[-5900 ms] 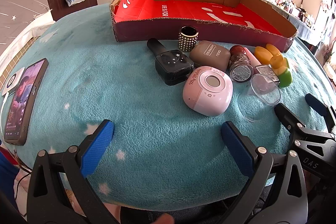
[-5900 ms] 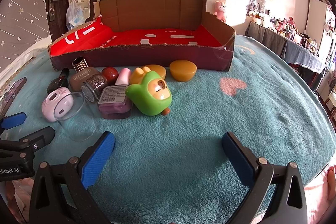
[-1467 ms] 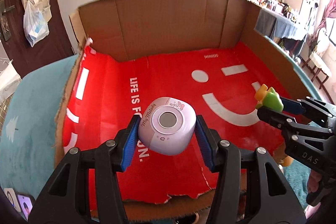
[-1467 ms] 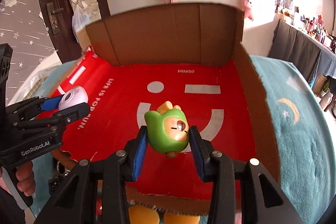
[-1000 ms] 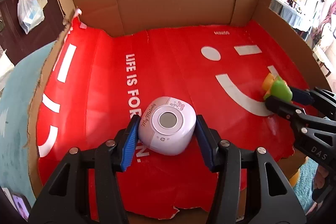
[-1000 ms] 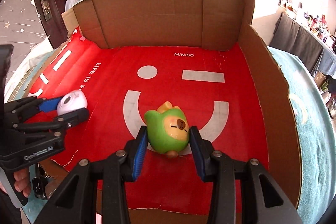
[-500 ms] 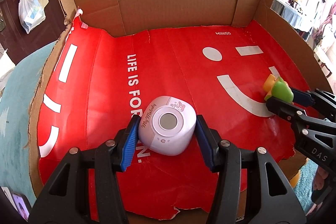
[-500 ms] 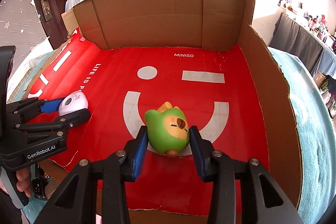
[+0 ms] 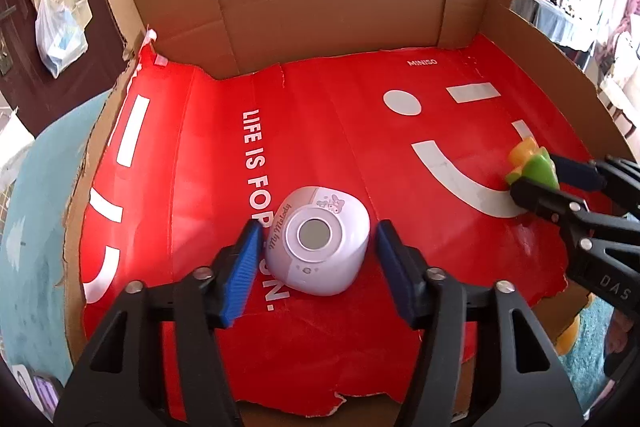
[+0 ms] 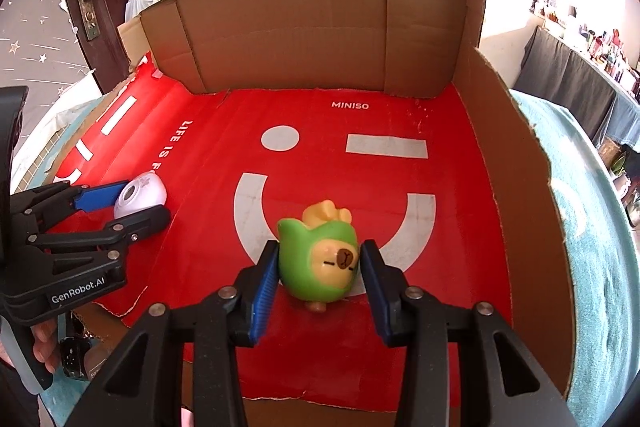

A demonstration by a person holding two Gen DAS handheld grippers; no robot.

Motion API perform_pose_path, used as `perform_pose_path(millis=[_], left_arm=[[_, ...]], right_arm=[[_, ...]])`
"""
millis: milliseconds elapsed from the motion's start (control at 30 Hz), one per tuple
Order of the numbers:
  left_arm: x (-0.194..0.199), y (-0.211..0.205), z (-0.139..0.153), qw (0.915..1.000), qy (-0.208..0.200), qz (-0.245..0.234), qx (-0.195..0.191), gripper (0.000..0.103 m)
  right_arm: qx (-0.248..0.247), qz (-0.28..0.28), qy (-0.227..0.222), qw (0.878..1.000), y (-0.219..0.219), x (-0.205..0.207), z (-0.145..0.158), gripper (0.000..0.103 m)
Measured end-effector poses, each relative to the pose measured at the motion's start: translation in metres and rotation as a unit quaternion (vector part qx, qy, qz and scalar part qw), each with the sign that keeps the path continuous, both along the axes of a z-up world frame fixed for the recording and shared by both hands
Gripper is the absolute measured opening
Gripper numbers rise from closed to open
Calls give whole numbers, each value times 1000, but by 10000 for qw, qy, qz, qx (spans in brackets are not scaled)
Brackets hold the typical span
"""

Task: Organize rigid objects
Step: 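Carry both items into the red box and open both tools to release, then withdraw both tools from the box back toward the remaining objects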

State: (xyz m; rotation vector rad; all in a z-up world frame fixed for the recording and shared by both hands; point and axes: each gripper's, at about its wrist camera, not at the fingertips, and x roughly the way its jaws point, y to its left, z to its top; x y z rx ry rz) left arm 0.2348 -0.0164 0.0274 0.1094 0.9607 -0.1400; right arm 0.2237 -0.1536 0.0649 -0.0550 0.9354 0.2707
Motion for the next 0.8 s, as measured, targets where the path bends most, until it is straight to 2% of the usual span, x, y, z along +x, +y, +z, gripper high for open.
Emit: perform_pose_path(millis=[33, 133, 267, 500, 667, 800], left_arm=[[-1, 0, 1, 10000, -21, -8, -13, 65], [-5, 0, 7, 9999, -120, -11, -69, 66], [-9, 4, 16, 9997, -158, 12, -186, 70], [-21, 11, 29, 9991, -158, 114, -376, 72], [-36, 7, 42, 9984, -495, 147, -237, 92], [-49, 2, 52, 9970, -754, 120, -142, 96]], right_arm=[[-28, -3, -42, 10000, 0, -1, 2, 45], [-52, 12, -122, 9999, 1, -4, 7, 53], [24, 36, -185, 9998, 0, -10, 14, 58], [158, 63, -441, 9989, -5, -29, 33, 78], [330, 91, -654, 9973, -8, -45, 48, 92], [369, 99, -857, 9956, -10, -56, 58, 100]])
